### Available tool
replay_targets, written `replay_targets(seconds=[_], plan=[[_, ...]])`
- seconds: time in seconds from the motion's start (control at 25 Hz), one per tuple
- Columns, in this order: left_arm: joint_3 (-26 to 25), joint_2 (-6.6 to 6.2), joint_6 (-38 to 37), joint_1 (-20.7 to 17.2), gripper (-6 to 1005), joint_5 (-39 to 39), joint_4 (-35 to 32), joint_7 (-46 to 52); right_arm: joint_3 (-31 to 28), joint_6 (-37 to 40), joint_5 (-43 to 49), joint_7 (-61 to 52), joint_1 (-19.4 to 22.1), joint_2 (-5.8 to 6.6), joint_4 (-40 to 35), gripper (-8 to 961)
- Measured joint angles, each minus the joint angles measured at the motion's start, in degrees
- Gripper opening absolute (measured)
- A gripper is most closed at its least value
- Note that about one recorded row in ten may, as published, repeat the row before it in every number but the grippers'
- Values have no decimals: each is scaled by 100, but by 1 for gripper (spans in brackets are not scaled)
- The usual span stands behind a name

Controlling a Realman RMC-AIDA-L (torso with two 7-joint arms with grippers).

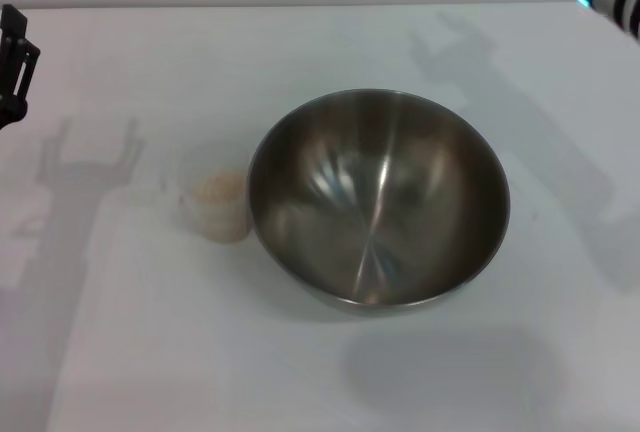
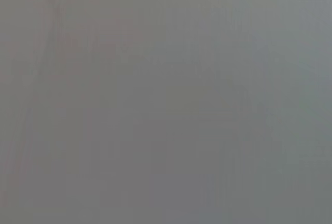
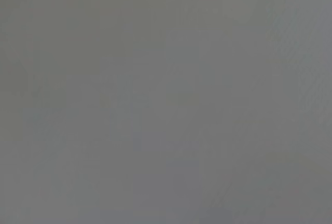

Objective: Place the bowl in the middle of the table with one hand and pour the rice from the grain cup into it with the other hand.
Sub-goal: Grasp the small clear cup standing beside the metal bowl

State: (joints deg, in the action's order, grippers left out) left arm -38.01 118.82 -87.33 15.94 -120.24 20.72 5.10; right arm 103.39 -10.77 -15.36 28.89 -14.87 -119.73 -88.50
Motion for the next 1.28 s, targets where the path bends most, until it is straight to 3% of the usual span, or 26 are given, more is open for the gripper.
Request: replay_targets(seconds=[0.24,0.32,0.36,0.4,0.52,0.64,0.84,0.88,1.08,1.12,1.16,1.28], plan=[[-12,0,-75,-55,829,2,-28,0,598,4001,-28,-363,433,3,1735,507],[-4,1,-78,-62,829,2,-53,0,737,5601,-29,-636,406,4,2696,507],[6,1,-80,-65,829,0,-65,0,817,7030,-53,-1078,292,4,3649,507],[6,1,-80,-65,829,0,-65,0,817,7030,-53,-1078,292,4,3649,507],[39,8,-74,-98,829,-21,-155,-2,884,8601,-310,-2095,-9,22,5076,507],[55,10,-67,-111,829,-28,-186,-2,866,9116,-482,-2755,-158,39,5889,507],[298,9,-45,-298,829,-35,-223,-31,670,9156,-609,-3081,-324,45,6803,507],[568,9,-40,-409,829,-34,-231,-49,594,9149,-615,-3108,-353,46,6903,507],[782,9,-39,-452,829,-36,-258,-56,145,9105,-618,-3394,-524,55,7271,507],[1244,17,24,-509,829,-36,-396,-57,62,9105,-618,-3426,-563,59,7332,507],[1401,20,135,-533,829,-38,-430,-58,-14,9111,-618,-3440,-611,63,7391,507],[1481,20,205,-549,829,-37,-439,-58,-134,9126,-618,-3442,-708,64,7469,507]])
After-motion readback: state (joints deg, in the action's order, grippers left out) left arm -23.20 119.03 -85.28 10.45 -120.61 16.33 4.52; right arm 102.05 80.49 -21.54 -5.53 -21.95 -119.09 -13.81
